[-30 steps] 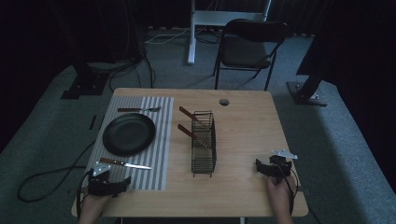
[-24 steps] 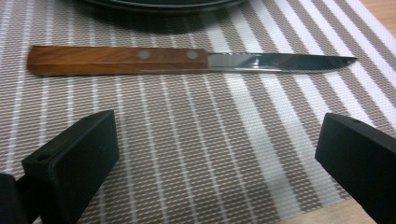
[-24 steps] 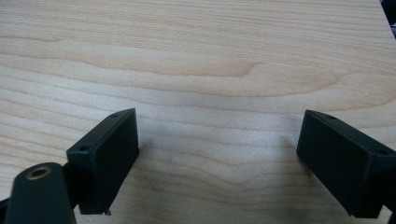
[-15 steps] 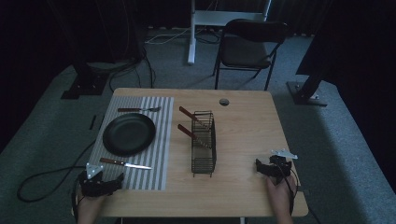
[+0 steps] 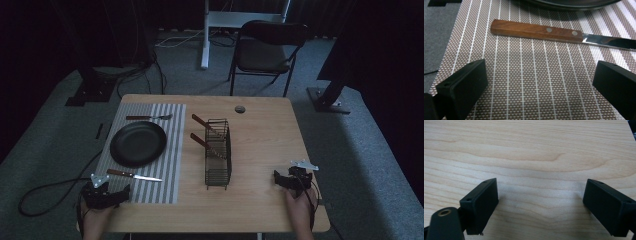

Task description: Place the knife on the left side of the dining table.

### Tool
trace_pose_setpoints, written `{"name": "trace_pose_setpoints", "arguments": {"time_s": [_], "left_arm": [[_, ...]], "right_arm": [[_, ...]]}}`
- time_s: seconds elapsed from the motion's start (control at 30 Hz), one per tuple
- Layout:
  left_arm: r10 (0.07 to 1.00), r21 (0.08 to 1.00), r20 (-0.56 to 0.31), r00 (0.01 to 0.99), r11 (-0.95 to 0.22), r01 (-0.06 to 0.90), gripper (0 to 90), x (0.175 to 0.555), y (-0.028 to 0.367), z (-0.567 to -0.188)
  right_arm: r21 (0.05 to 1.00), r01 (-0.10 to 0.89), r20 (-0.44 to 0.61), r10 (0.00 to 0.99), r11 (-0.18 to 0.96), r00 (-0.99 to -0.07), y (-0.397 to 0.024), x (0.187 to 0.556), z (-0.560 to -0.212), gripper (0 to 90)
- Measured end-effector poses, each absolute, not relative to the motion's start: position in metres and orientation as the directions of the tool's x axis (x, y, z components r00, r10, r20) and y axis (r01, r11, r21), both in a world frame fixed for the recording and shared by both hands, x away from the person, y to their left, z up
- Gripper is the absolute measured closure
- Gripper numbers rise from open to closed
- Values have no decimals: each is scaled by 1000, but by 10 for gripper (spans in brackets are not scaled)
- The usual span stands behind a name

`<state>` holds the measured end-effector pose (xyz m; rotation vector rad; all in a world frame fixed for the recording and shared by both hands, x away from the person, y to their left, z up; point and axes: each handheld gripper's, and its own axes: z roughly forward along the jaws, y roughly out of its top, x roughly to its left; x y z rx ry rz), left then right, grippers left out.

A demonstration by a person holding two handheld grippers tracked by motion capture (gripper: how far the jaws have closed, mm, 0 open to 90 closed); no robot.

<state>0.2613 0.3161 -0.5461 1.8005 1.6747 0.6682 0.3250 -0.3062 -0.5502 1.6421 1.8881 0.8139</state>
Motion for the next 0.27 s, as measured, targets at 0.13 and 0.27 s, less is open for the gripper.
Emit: {"name": "trace_pose_setpoints", "arguments": {"time_s": [0.13,0.27], "left_arm": [[996,713,-33,81,-33,700,4,261,317,-546],[996,714,-30,86,-39,699,4,261,316,-546]], "right_arm": [[720,688,11,990,92,-143,-306,325,-550,119],[720,688,11,990,91,-143,-306,325,-550,119]]}}
